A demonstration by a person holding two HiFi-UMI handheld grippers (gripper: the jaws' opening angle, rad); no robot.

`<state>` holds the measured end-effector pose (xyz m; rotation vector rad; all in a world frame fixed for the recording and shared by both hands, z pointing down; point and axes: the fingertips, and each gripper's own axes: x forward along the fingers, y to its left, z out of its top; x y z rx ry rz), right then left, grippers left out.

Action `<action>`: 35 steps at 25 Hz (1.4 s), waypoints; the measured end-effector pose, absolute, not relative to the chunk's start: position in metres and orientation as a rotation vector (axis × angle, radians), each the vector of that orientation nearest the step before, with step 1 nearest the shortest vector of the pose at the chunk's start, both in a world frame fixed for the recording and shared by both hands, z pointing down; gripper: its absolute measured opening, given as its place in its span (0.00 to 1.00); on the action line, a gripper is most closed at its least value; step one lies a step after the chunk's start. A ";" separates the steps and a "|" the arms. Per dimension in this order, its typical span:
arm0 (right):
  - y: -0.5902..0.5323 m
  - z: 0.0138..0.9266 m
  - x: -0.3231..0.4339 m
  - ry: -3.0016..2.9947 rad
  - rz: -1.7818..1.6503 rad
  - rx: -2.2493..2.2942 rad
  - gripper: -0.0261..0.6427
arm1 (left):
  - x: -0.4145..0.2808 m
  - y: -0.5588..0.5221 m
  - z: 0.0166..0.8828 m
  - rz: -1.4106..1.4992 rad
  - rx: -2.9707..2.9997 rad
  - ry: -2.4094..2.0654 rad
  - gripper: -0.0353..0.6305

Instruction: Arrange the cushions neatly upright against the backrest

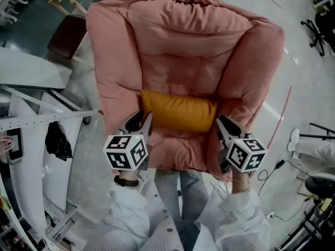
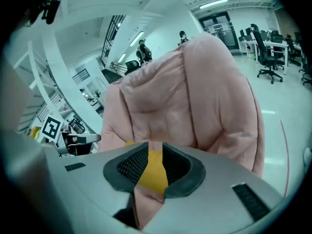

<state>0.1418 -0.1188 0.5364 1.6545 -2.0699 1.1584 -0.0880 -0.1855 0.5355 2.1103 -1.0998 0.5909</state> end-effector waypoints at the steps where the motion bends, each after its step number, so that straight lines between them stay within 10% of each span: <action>1: -0.120 0.522 0.138 -2.106 1.138 1.643 0.15 | -0.086 -0.183 0.522 0.567 2.121 -1.105 0.22; 35: -0.056 0.124 0.062 -2.828 0.232 1.461 0.07 | 0.004 -0.081 0.142 -0.074 2.729 -1.003 0.07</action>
